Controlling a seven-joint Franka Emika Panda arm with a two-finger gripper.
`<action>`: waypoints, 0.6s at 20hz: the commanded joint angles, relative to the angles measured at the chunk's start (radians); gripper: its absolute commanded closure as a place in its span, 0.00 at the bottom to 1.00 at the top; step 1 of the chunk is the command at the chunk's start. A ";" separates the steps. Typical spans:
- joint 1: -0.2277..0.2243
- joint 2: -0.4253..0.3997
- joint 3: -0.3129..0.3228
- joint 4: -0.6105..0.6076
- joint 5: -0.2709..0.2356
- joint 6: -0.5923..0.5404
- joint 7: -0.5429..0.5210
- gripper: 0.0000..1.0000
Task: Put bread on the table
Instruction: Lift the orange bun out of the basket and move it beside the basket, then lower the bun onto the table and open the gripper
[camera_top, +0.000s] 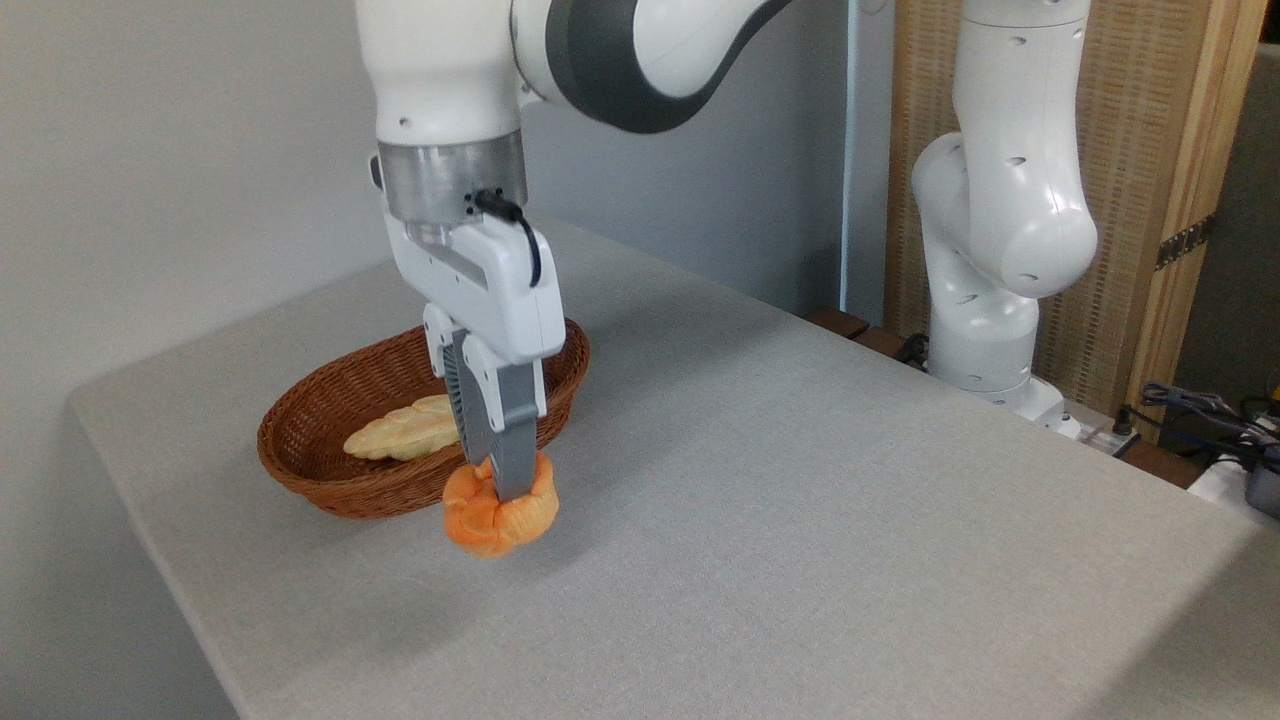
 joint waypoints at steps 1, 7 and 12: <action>-0.009 0.036 0.012 0.010 0.002 -0.009 -0.005 0.15; -0.009 0.036 0.014 0.006 -0.009 -0.014 -0.005 0.00; -0.009 0.036 0.014 0.006 -0.011 -0.014 -0.005 0.00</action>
